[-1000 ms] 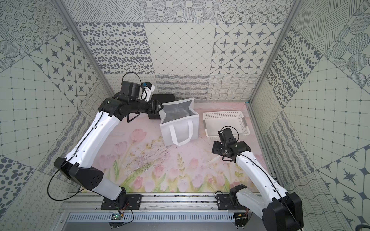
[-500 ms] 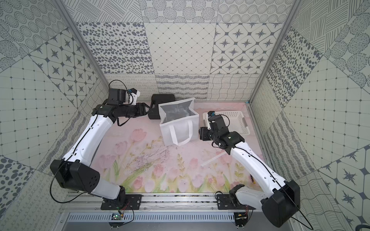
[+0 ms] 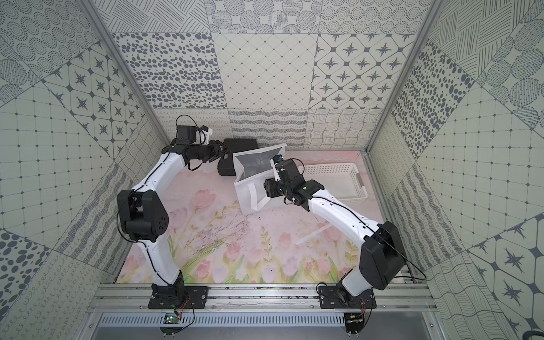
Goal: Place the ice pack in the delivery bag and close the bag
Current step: Adjust the delivery bag at the center of the board.
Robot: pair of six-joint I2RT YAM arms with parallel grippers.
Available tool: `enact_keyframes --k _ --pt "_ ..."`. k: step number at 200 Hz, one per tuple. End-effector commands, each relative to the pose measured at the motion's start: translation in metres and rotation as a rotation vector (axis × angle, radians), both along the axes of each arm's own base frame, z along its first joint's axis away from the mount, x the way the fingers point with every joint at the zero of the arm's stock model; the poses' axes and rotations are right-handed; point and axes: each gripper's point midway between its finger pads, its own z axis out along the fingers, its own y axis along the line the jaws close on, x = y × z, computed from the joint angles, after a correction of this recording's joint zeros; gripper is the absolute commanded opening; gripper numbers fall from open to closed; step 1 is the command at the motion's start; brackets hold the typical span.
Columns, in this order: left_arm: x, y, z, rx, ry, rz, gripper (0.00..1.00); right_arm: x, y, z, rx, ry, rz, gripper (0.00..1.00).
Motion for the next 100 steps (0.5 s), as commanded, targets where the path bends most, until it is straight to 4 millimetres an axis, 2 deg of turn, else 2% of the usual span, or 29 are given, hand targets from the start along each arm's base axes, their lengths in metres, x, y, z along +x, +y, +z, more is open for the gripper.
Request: enact_keyframes --k 1,22,54,100 --pt "0.01 -0.048 0.006 -0.094 -0.049 -0.14 0.53 0.023 0.006 0.019 0.026 -0.075 -0.01 0.58" --pt "-0.007 -0.057 -0.006 -0.107 -0.018 -0.163 0.52 0.039 0.001 0.015 0.034 -0.07 -0.031 0.57" --pt "-0.046 -0.063 -0.022 -0.144 0.013 -0.171 0.47 0.058 -0.002 0.012 0.036 -0.085 -0.026 0.56" --pt "-0.096 -0.072 -0.031 -0.139 0.052 -0.18 0.46 0.079 -0.01 0.012 0.02 -0.106 -0.012 0.56"
